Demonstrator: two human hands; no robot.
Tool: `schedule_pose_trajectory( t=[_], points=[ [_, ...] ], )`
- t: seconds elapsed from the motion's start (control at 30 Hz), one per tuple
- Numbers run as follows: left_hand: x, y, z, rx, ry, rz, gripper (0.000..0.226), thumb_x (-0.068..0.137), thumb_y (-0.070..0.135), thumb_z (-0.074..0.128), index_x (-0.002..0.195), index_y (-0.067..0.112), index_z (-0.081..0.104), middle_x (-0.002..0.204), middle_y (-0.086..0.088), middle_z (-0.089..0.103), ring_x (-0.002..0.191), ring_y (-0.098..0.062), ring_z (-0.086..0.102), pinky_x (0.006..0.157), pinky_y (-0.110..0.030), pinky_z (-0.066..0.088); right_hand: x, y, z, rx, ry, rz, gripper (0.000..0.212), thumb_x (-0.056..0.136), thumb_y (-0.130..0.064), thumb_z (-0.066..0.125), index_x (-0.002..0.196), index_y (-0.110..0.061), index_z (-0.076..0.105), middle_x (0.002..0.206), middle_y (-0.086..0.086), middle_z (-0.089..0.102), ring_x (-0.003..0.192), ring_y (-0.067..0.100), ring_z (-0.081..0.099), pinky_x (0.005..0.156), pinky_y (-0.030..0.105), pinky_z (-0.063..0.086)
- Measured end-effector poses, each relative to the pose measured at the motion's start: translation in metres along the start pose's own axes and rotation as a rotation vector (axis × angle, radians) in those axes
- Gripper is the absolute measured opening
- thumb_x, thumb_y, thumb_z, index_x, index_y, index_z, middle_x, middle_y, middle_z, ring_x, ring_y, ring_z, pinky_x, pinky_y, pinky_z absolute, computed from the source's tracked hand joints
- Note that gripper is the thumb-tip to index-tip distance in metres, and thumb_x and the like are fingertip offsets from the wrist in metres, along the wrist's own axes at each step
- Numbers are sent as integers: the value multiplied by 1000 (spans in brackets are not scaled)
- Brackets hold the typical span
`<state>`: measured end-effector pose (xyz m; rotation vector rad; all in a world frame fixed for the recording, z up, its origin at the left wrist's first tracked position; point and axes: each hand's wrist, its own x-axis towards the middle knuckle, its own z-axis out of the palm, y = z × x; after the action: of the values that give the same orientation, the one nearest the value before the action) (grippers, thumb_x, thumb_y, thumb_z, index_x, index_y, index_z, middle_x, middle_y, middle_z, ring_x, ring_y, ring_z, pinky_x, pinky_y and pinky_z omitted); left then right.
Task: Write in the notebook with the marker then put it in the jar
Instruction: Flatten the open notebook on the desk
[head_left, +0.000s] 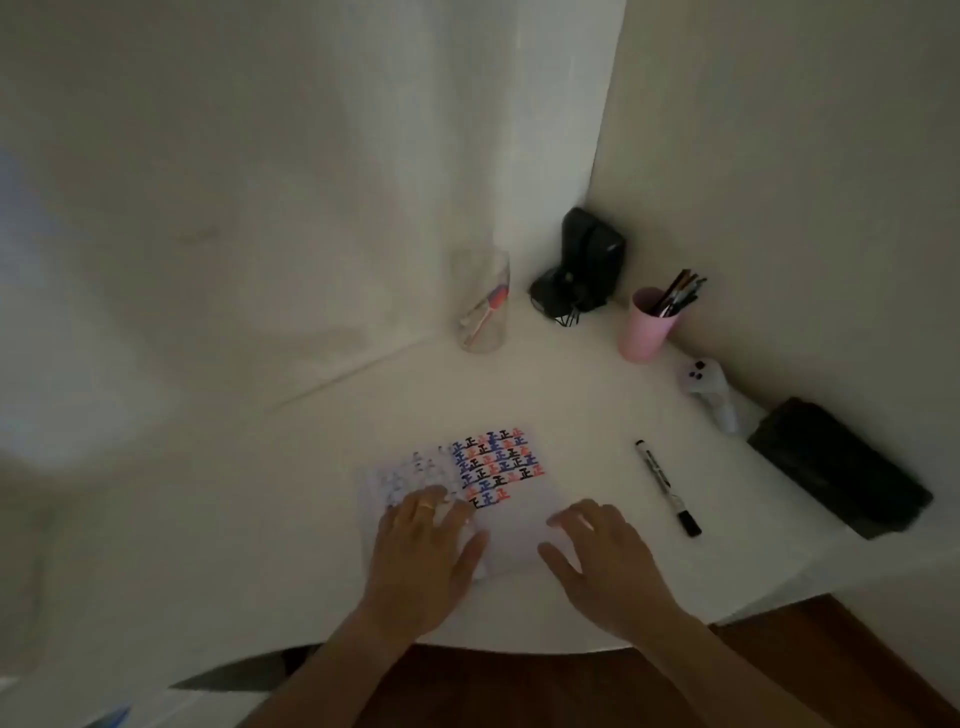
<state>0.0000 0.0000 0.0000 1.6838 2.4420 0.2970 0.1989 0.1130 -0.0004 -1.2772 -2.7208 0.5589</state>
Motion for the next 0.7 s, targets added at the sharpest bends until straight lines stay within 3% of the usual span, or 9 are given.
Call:
schedule_pose_trajectory(
  t=[0.1,0.17,0.23,0.47,0.63,0.7],
  points=[
    [10,-7,50,-17,47,-45,56,92,67,32,141,42,40,154,-11,38,143,-32,31,113,-57,29,21,24,46,-79,23,-14,61,92,-64,37,138,-28,52,144,6,55,134,30,48,107,45,42],
    [12,-13,80,-2,114,-35,62,89,73,33,146,49,28,162,-7,22,150,-29,12,118,-58,16,30,37,71,-96,98,-35,65,92,-65,36,142,-25,50,149,13,51,140,37,43,111,52,39],
    [11,-16,99,14,179,-2,65,87,73,37,147,49,27,164,-7,17,151,-27,6,119,-59,12,30,44,92,-109,165,-56,67,93,-64,35,143,-23,51,151,17,49,142,39,40,111,55,38],
    [12,-18,120,18,269,-9,66,84,76,37,143,46,38,161,-7,28,149,-27,17,117,-59,18,31,51,118,-124,314,-82,66,90,-62,41,142,-22,52,149,17,51,141,38,40,113,54,35],
    [11,-20,124,42,327,-7,68,82,80,29,141,49,35,160,-6,29,148,-27,22,118,-57,17,31,49,116,-82,305,-42,74,83,-72,30,142,-31,50,154,6,45,146,28,34,120,42,25],
    [13,-20,127,33,359,-6,67,81,79,31,138,47,39,158,-7,34,145,-27,28,118,-55,22,29,48,115,-55,319,-49,69,85,-69,37,138,-29,53,150,4,49,142,25,37,117,37,27]
  ],
)
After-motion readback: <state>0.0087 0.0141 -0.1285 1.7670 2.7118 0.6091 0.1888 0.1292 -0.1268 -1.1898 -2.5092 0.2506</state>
